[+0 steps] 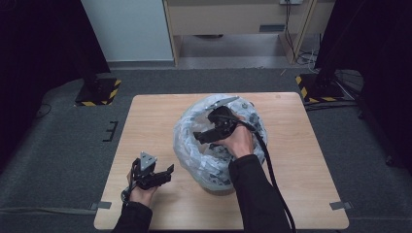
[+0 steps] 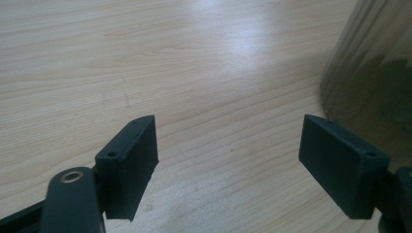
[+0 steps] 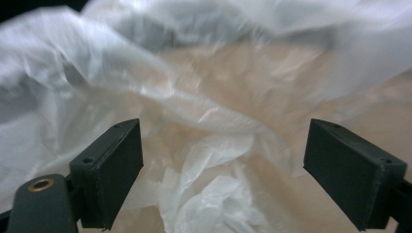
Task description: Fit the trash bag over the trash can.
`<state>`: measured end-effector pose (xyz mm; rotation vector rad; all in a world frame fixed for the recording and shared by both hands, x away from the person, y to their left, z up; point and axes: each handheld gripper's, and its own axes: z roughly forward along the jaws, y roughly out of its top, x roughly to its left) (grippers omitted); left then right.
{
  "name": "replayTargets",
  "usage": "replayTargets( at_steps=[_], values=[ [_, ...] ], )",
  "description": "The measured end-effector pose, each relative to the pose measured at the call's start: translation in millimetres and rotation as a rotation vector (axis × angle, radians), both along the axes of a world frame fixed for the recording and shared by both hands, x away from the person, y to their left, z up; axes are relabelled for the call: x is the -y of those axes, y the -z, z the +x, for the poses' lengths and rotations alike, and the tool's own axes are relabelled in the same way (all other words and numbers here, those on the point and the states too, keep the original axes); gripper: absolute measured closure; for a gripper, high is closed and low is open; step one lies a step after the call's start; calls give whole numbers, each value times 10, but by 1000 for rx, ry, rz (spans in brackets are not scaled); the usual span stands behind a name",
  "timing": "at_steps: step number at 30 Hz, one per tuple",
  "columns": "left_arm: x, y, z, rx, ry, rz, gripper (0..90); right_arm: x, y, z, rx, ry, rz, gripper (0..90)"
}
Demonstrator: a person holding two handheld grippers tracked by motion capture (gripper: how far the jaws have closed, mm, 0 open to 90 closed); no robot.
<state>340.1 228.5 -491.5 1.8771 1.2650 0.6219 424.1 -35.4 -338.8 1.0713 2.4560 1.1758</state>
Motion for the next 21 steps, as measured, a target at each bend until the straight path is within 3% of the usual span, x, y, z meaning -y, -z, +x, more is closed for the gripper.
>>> replayTargets(
  at_steps=[3, 7, 11, 16, 21],
  values=[
    [-4, -1, -1, 0, -1, -1, 216, 49, -134, -45, 59, 20, 57, 132],
    [-1, -2, -3, 2, 0, 0, 216, 85, -231, -75, 113, 48, 67, 131],
    [2, -1, -2, 2, 1, 2, 216, 101, -332, -117, 178, 78, 119, 131],
    [-6, -3, -1, 2, -1, -1, 216, 83, -349, -125, 209, 79, 145, 129],
    [-10, -5, -3, 4, -2, -1, 215, 103, -417, -163, 281, 121, 191, 126]
  ],
)
